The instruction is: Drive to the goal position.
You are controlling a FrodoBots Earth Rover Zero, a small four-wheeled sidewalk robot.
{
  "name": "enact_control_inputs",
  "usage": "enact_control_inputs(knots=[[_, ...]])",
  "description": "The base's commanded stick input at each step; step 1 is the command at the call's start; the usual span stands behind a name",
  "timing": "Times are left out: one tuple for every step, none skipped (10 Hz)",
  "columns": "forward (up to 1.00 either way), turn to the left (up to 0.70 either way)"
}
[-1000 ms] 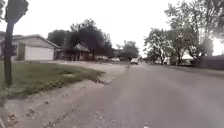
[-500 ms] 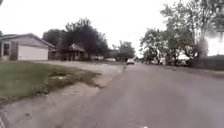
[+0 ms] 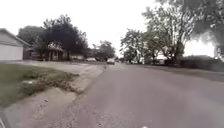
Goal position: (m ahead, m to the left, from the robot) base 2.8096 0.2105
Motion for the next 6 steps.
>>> enact_control_inputs(knots=[[0.7,0.0],[0.7,0.0],[0.7,0.0],[0.7,0.0],[0.7,0.0],[0.7,0.0]])
